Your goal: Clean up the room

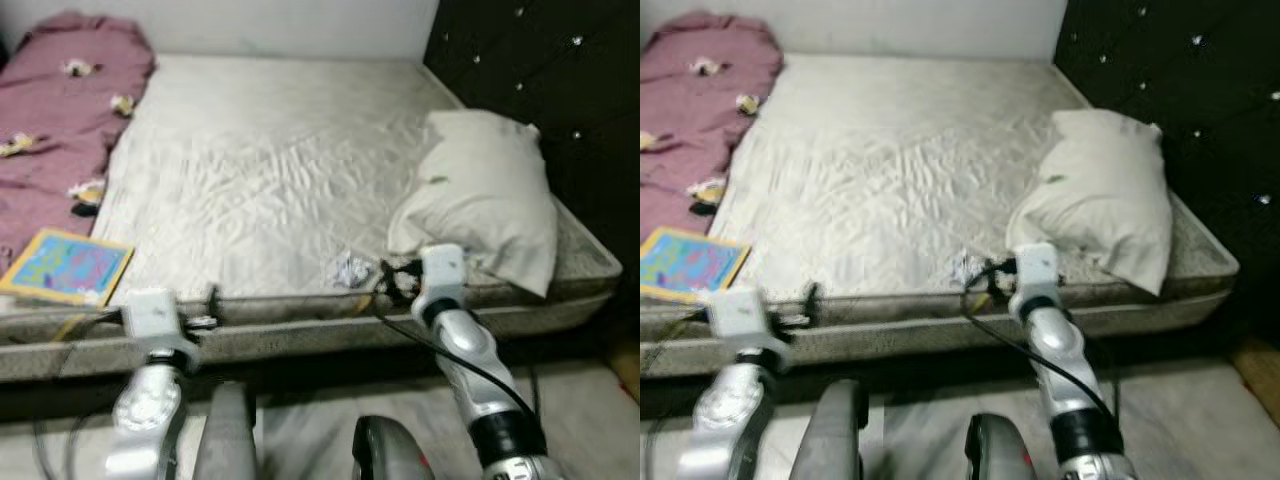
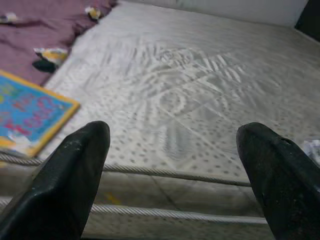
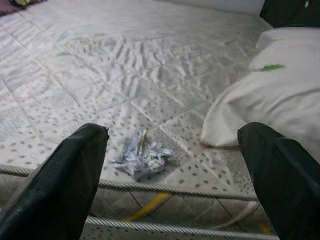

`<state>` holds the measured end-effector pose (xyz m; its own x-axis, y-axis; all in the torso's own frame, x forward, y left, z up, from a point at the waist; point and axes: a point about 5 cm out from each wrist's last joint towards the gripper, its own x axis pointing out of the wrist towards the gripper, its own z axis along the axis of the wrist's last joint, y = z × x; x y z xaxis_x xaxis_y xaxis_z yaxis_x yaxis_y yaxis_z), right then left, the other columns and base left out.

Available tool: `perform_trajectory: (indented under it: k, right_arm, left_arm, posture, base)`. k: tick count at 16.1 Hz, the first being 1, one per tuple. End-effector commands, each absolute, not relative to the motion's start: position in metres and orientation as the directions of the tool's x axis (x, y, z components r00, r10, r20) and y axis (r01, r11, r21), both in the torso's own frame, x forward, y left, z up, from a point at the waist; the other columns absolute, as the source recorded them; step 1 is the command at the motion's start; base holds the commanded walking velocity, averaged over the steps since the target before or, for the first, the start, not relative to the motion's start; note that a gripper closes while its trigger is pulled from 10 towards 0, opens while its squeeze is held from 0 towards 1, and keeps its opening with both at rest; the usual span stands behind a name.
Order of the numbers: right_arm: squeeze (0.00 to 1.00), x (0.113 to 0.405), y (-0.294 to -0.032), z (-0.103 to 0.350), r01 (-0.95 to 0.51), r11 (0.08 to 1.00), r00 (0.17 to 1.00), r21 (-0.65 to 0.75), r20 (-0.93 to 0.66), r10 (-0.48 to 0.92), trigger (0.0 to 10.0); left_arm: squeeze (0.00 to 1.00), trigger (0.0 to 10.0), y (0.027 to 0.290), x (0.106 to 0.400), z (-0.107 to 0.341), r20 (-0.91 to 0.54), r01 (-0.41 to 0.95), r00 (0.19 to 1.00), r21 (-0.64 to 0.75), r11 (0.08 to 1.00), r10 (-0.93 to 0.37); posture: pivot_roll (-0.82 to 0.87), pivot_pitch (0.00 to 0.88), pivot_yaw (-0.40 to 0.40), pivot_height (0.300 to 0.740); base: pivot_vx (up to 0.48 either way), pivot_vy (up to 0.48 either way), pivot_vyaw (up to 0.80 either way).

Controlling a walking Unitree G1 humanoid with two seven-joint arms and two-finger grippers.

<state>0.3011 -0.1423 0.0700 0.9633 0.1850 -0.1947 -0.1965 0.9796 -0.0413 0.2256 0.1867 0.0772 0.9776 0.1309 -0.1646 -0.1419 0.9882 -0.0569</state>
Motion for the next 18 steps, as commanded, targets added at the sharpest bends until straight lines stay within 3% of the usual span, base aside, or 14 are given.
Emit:
perform_trajectory:
  k: [1, 9, 14, 18]
  right_arm:
    - [0.0, 0.3045, -0.1467, 0.0774, -0.196, 0.979, 0.968, -0.05, -0.169, 0.185, 10.0]
    - [0.0, 0.3049, -0.1432, 0.0744, -0.218, 0.975, 0.96, -0.05, -0.189, 0.205, 10.0]
    - [0.0, 0.3042, -0.1393, 0.0739, -0.243, 0.968, 0.956, -0.061, -0.187, 0.228, 10.0]
    - [0.0, 0.3047, -0.1398, 0.072, -0.241, 0.968, 0.954, -0.062, -0.199, 0.225, 10.0]
  left_arm:
    - [0.0, 10.0, 0.181, 0.2307, 0.0849, -0.137, -0.123, 0.984, -0.063, 0.99, 0.114]
    - [0.0, 10.0, 0.1813, 0.2314, 0.0839, -0.15, -0.126, 0.982, -0.049, 0.991, 0.117]
    - [0.0, 10.0, 0.1803, 0.2298, 0.0831, -0.156, -0.1, 0.984, -0.053, 0.994, 0.091]
    - [0.0, 10.0, 0.1794, 0.229, 0.0829, -0.155, -0.082, 0.985, -0.074, 0.994, 0.069]
  posture:
    - [0.0, 0.0, -0.094, 0.63]
    - [0.0, 0.0, -0.091, 0.601]
    - [0.01, 0.0, -0.095, 0.601]
    - [0.01, 0.0, -0.098, 0.601]
  base:
    - [0.0, 0.0, 0.0]
    - [0.0, 0.0, 0.0]
    - [0.0, 0.0, 0.69]
    - [0.131, 0.0, 0.0]
